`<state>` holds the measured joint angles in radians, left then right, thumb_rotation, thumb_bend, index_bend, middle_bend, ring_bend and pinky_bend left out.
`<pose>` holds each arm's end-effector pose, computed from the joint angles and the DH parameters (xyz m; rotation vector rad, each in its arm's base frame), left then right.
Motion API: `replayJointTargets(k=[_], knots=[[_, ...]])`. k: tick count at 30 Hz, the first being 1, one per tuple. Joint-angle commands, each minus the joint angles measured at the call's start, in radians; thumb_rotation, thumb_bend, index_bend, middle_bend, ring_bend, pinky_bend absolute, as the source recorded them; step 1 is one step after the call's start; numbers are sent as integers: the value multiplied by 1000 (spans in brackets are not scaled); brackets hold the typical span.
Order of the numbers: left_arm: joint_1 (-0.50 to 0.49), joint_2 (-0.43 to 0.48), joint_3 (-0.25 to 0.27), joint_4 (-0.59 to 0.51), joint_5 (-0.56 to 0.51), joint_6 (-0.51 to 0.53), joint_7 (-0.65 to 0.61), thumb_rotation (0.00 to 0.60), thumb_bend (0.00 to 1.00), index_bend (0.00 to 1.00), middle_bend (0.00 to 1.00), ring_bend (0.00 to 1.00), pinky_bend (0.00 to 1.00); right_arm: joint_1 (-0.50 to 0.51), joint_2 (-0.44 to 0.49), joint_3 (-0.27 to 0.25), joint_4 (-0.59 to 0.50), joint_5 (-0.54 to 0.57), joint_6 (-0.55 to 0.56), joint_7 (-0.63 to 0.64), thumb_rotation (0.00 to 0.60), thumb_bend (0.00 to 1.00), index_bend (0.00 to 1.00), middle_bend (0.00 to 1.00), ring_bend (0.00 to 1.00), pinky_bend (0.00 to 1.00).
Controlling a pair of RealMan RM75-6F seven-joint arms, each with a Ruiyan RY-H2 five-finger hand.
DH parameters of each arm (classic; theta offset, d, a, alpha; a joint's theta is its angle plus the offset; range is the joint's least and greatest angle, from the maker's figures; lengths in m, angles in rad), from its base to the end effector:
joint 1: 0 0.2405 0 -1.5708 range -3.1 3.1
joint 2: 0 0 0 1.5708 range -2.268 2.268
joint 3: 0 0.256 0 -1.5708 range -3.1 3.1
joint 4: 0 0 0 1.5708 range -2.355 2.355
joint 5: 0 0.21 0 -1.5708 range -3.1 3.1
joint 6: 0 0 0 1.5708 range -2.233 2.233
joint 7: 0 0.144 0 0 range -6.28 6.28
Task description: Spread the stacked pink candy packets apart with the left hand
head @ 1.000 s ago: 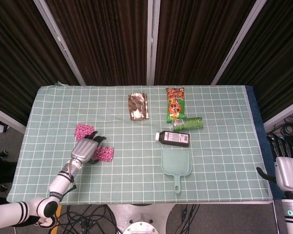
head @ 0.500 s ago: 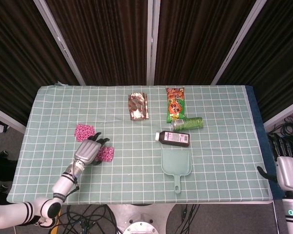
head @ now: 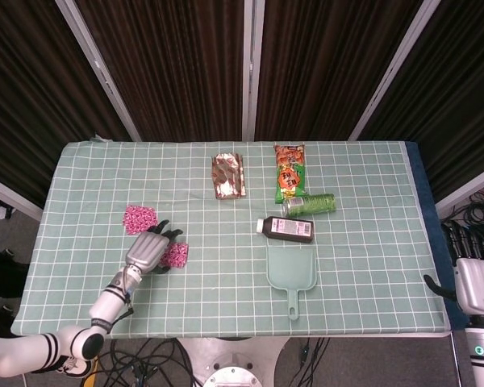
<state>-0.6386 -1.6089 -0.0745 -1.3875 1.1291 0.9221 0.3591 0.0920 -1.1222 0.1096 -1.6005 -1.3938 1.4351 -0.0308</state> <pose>-0.2049 0.3072 -0.0475 -1.9222 -1.0156 -0.7275 -0.3231 -0.1953 0.1672 1.3006 -0.9119 0.8462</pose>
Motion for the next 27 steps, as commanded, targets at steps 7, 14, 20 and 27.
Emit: replayJointTargets(k=[7,14,20,27], knots=[[-9,-8,-8,10,-18,-9,10,600,204,164,305,18,204,2,0,1,6,8,-9,6,600,105,0,0,0,0],[-11,-9,-4,9,-13,-1,22,600,212,175,330,35,204,1,0,1,11,9,-10,13,600,104,0,0,0,0],[-8,-11,5,14,-11,-3,23,600,211,176,336,41,204,1,0,1,13,11,-11,15,600,105,0,0,0,0],[-11,-10,0,15,-15,-4,23,600,214,180,345,41,203,1,-2,2,15,11,-11,16,600,105,0,0,0,0]])
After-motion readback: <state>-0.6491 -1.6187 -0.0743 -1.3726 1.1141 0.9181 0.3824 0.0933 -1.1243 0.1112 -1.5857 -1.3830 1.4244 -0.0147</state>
